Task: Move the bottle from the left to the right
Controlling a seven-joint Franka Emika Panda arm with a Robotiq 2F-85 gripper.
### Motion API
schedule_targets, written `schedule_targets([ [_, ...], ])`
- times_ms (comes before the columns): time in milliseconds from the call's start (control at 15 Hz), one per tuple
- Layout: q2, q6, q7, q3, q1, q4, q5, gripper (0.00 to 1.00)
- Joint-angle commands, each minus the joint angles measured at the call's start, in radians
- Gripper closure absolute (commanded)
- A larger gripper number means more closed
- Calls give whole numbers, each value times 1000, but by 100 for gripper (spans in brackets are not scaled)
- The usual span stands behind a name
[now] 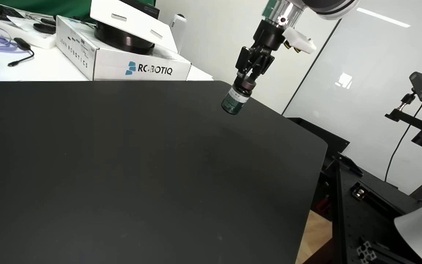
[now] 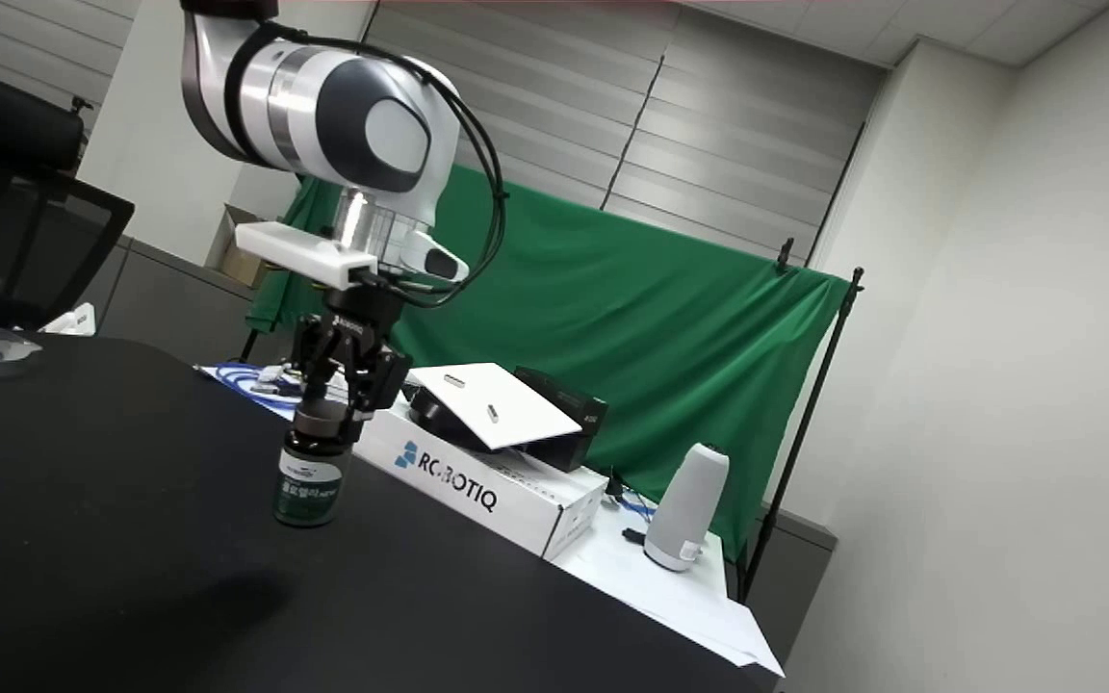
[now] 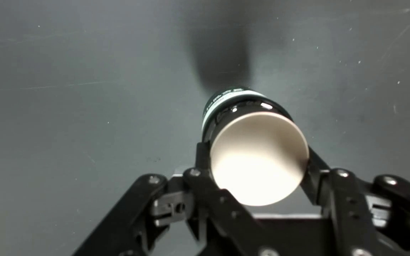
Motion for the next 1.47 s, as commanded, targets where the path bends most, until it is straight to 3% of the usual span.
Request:
schedule_targets([
  [0, 5, 45, 89, -18, -22, 7, 69, 64],
  [267, 19, 66, 111, -24, -49, 14, 178, 64],
  [333, 18, 10, -1, 18, -78, 23, 250, 64],
  [400, 11, 48, 48, -17, -53, 2, 178, 39],
  [867, 17, 30, 8, 7, -63, 5, 229, 39],
  [933, 17, 30, 8, 7, -64, 5, 229, 64],
  [1133, 30, 129, 155, -32, -36, -1, 202, 64],
  [1400, 59, 157, 259, -43, -49, 23, 279, 64],
])
